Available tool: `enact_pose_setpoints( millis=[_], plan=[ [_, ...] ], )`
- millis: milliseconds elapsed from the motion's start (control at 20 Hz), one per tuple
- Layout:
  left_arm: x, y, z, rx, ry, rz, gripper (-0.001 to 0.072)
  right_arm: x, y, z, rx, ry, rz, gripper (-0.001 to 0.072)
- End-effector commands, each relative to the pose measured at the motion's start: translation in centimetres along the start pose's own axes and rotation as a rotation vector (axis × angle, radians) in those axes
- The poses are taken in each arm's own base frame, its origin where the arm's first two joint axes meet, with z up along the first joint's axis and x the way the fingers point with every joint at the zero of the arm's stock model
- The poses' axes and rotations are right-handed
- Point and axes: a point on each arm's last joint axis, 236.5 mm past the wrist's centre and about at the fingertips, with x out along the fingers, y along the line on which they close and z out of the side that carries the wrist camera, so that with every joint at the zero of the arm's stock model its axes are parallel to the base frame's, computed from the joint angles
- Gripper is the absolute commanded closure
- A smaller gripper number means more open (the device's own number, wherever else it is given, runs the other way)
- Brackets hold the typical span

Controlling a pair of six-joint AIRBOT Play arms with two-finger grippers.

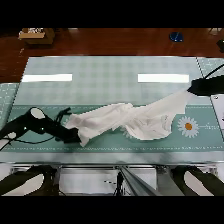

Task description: Fold the shirts.

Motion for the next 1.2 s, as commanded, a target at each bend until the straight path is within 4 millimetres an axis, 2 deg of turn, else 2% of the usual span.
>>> enact_pose_setpoints(
  millis=[0,50,150,250,300,400,500,550,700,750,850,950,1000,1050,1150],
  plan=[
    [-7.1,-6.5,1.9,0.152,-0.177,-0.065,0.069,0.0,0.2,-0.6,0.001,0.023,0.009,0.0694],
    [-10.5,-8.6,2.9,0.202,-0.297,-0.063,0.069,-0.2,0.5,-0.7,0.002,0.027,0.018,0.0694],
    [-19.0,-12.8,3.7,0.298,-0.57,-0.049,0.069,-1.0,2.0,-0.5,0.006,-0.001,0.069,0.0694],
    [-27.7,-16.4,2.5,0.393,-0.837,-0.015,0.0689,-3.0,4.0,0.7,0.001,-0.084,0.126,0.0694],
    [-32.0,-17.8,1.5,0.428,-0.977,0.017,0.0689,-4.7,5.3,1.6,-0.01,-0.143,0.157,0.0694],
    [-39.3,-19.7,-0.9,0.461,-1.219,0.094,0.069,-9.6,7.4,4.0,-0.057,-0.307,0.183,0.0694],
    [-44.3,-20.6,-3.2,0.463,-1.38,0.189,0.069,-16.2,9.0,6.6,-0.122,-0.508,0.159,0.0695],
    [-46.0,-21.0,-4.2,0.464,-1.438,0.223,0.0689,-20.3,9.7,7.6,-0.159,-0.624,0.129,0.0695],
    [-49.9,-22.1,-7.2,0.466,-1.568,0.342,0.069,-31.1,10.2,8.4,-0.243,-0.9,-0.027,0.0695],
    [-50.9,-21.6,-7.8,0.451,-1.593,0.407,0.0691,-34.2,10.1,8.0,-0.258,-0.968,-0.09,0.0695],
    [-51.5,-18.7,-8.4,0.36,-1.576,0.53,0.0691,-38.9,9.3,6.7,-0.263,-1.065,-0.209,0.0695],
    [-49.7,-16.4,-8.5,0.299,-1.468,0.572,0.0691,-41.4,8.6,5.1,-0.242,-1.1,-0.279,0.0695],
    [-48.4,-15.6,-8.6,0.289,-1.407,0.582,0.0691,-41.7,8.5,4.4,-0.229,-1.092,-0.287,0.0695],
    [-47.3,-15.0,-8.9,0.281,-1.349,0.59,0.0691,-41.2,8.5,3.5,-0.218,-1.061,-0.279,0.0695],
    [-45.3,-13.6,-9.6,0.252,-1.247,0.609,0.0691,-39.1,8.3,1.6,-0.199,-0.944,-0.266,0.0695]
  ],
)
